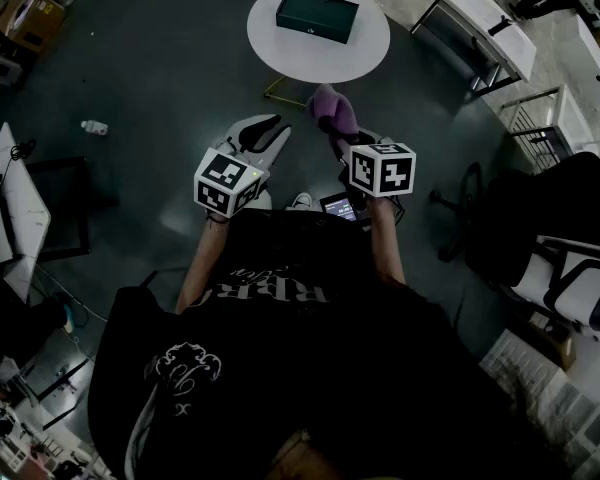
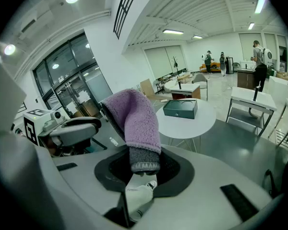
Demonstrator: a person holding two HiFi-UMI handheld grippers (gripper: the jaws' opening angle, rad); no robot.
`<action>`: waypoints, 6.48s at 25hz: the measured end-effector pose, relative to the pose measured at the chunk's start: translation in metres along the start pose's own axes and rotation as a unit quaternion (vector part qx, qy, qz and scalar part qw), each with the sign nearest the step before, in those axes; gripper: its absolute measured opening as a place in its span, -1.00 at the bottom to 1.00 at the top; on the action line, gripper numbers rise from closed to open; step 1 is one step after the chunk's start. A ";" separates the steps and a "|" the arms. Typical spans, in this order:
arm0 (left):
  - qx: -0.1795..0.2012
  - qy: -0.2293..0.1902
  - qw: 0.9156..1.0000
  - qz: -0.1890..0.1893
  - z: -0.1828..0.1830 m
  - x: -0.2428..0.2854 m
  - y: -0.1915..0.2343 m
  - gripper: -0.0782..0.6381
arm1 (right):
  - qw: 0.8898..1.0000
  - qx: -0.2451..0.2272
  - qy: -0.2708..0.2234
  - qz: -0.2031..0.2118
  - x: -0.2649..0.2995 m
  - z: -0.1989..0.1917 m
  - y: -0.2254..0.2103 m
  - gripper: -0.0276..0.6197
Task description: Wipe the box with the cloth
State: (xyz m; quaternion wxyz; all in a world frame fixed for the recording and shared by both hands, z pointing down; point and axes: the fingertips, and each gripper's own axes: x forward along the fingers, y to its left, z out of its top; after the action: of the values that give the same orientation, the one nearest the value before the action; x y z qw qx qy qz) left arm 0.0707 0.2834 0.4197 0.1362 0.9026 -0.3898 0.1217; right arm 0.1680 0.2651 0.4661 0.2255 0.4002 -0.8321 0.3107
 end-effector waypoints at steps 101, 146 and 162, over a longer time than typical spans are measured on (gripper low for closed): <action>-0.009 0.091 0.992 -0.085 0.066 0.265 0.306 -0.53 | 0.970 0.129 0.179 -0.102 0.306 0.191 -0.258 -0.68; 0.020 0.101 0.985 -0.140 0.057 0.254 0.266 -0.53 | 0.951 0.175 0.216 -0.135 0.255 0.102 -0.263 -0.68; -0.007 0.092 0.993 -0.074 0.044 0.220 0.296 -0.53 | 0.955 -0.026 0.293 0.028 0.342 0.112 -0.122 -0.68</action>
State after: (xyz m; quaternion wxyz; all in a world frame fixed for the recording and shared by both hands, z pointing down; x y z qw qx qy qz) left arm 0.0042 -0.0736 0.4951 0.1862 0.9130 -0.3083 0.1916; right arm 0.0546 -0.0519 0.6415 0.4613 0.2620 -0.7481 0.3986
